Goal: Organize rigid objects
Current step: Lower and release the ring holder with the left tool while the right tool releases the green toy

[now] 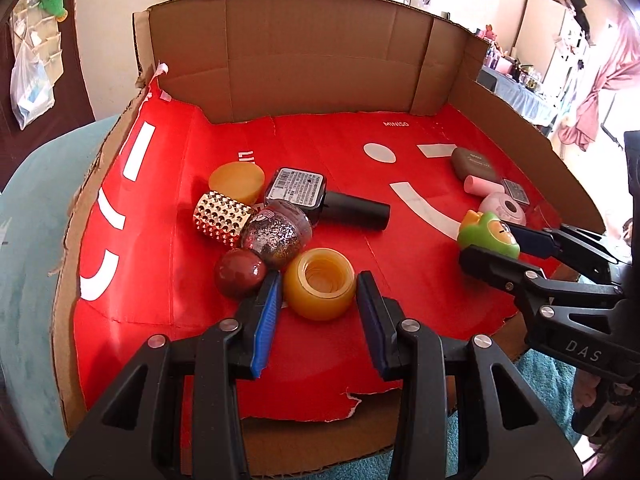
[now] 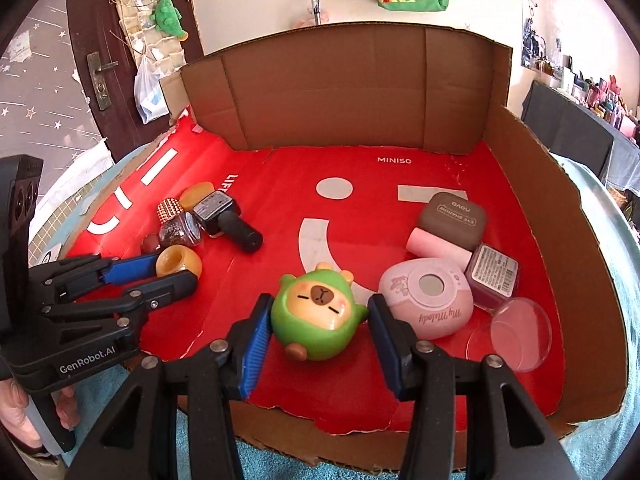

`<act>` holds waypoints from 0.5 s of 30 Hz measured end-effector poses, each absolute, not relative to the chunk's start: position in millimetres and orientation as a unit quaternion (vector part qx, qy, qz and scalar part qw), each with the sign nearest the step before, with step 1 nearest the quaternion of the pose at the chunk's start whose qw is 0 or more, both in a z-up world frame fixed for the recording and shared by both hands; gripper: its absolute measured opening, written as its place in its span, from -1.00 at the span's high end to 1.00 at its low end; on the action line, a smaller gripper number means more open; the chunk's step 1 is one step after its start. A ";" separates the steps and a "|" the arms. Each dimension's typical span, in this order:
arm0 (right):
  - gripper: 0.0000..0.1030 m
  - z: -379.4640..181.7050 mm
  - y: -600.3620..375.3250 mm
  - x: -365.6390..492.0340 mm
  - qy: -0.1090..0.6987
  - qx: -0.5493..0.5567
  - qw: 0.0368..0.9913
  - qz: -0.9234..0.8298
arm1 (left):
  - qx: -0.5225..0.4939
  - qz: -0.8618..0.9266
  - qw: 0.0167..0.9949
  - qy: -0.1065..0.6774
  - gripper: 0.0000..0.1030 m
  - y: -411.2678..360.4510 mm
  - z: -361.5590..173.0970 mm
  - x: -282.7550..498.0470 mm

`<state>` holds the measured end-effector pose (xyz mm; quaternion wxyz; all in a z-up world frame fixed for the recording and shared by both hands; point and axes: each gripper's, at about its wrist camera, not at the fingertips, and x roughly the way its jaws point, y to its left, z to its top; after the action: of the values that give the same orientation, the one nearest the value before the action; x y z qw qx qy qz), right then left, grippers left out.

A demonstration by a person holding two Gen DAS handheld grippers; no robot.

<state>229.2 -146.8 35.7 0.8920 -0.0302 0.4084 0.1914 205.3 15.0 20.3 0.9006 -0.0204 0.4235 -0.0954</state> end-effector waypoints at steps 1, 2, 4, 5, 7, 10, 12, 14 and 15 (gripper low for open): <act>0.02 35.9 -145.8 229.2 0.408 -0.032 0.892 0.191 | -0.021 -0.095 0.901 0.423 0.29 15.1 20.3 205.3; 0.02 35.9 -145.8 229.2 0.408 -0.032 0.892 0.192 | -0.020 -0.095 0.901 0.423 0.29 15.0 20.5 203.9; 0.01 35.8 -147.6 230.1 0.410 -0.023 0.891 0.194 | -0.018 -0.094 0.901 0.423 0.29 15.4 20.6 202.8; 0.01 35.5 -148.7 230.6 0.411 -0.018 0.891 0.195 | -0.016 -0.093 0.901 0.424 0.29 15.2 20.6 202.4; 0.01 35.8 -150.4 230.7 0.412 -0.014 0.890 0.195 | -0.013 -0.092 0.901 0.424 0.25 14.6 21.1 202.2; -0.01 37.0 -149.8 229.2 0.409 -0.016 0.891 0.195 | -0.013 -0.091 0.903 0.421 -0.11 13.4 23.3 199.7; -0.05 39.2 -150.4 227.6 0.405 -0.014 0.893 0.197 | -0.010 -0.085 0.907 0.412 -0.17 12.8 27.0 196.6; -0.11 41.7 -151.1 225.5 0.402 -0.013 0.894 0.199 | -0.011 -0.084 0.910 0.406 -0.25 13.6 30.2 194.1; -0.13 43.5 -151.6 223.9 0.400 -0.012 0.895 0.199 | -0.013 -0.083 0.911 0.404 -0.29 14.5 31.9 192.6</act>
<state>223.9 -151.6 43.5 0.8946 -0.0121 0.3998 0.1993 192.6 14.5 31.9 0.9108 -0.0134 0.4041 -0.0832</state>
